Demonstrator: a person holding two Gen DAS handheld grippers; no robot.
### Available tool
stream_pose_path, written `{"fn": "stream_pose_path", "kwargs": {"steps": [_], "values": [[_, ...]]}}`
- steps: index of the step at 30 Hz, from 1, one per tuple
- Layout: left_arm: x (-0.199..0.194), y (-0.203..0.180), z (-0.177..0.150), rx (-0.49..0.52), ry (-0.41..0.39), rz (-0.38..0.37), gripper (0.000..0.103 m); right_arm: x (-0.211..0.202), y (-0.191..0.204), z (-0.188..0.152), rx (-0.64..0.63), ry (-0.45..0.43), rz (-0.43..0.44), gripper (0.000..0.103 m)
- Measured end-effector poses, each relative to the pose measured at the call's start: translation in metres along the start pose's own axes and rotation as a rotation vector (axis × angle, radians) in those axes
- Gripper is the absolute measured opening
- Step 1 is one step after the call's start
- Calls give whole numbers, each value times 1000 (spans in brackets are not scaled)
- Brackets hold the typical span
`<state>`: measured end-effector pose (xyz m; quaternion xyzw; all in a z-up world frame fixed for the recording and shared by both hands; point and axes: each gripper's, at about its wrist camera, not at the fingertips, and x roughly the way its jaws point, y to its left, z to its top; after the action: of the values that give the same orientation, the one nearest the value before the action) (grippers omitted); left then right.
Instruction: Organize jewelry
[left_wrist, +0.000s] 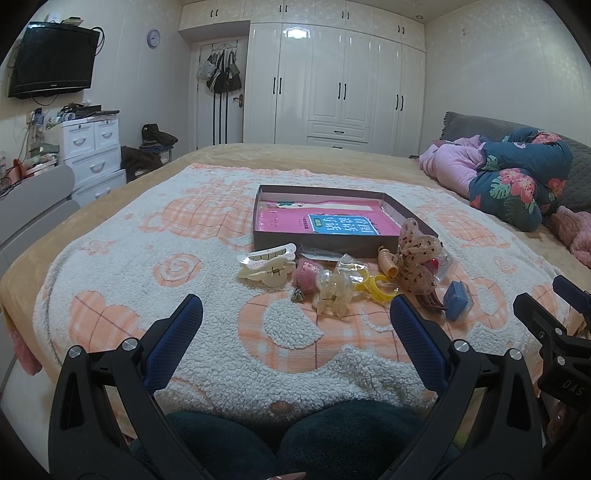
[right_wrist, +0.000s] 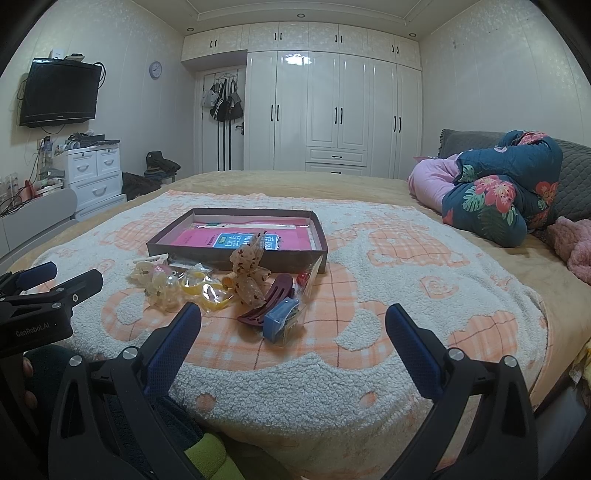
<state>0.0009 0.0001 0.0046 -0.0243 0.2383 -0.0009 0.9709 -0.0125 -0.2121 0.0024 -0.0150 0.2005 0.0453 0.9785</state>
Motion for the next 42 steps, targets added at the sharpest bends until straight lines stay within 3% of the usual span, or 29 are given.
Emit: {"fn": "stream_pose_path", "kwargs": {"steps": [12,20,26,33,39,42], "values": [[-3,18,8,-70,-25,-14,93,9,6,13,-39,0,26,97],[11,55,20,-186,30,31,93,42,13,24,-56,67,75,97],[29,64,31,-180,64,21,93,64,14,27,-65,99,81,97],[57,53,43,-143,112,-64,93,94,10,41,-60,134,118,97],[89,37,49,-102,179,-139,92,128,0,51,-22,217,157,97],[102,28,47,-69,221,-178,83,140,-5,52,-18,245,170,90]]}}
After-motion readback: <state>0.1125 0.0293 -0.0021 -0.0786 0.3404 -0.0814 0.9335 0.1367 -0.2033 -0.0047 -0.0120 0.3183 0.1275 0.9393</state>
